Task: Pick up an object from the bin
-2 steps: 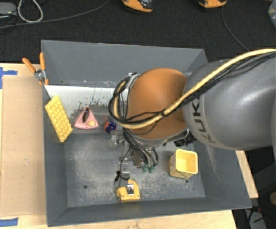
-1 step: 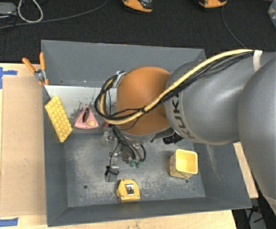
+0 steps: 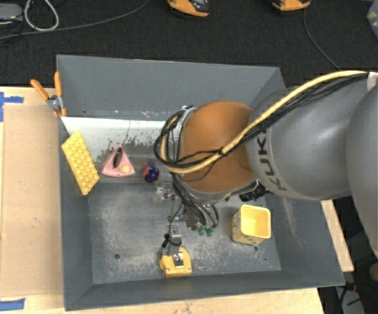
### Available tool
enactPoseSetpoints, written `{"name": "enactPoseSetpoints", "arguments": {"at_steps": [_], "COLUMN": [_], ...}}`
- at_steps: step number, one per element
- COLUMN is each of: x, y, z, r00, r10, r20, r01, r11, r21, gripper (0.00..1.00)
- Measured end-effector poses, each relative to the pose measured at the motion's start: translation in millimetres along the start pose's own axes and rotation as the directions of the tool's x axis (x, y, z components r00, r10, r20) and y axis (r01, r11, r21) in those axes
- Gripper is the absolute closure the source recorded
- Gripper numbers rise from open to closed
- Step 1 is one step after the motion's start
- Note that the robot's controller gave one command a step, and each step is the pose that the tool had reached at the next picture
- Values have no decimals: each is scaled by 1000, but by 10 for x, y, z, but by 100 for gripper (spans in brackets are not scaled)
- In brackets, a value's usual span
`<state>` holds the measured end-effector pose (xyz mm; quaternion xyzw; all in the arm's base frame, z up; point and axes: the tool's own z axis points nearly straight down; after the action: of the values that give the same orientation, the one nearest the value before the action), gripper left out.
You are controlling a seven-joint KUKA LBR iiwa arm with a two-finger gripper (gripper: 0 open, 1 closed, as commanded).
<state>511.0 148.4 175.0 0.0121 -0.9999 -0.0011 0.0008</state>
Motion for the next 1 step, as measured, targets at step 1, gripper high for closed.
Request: {"name": "enactPoseSetpoints", "arguments": {"at_steps": [1], "x": [-85], "y": [21], "z": [-4], "r00": [999], "r10": [53], "r20": [1], "r01": [-53], "r11": [999], "r21": [3], "gripper": [0]}}
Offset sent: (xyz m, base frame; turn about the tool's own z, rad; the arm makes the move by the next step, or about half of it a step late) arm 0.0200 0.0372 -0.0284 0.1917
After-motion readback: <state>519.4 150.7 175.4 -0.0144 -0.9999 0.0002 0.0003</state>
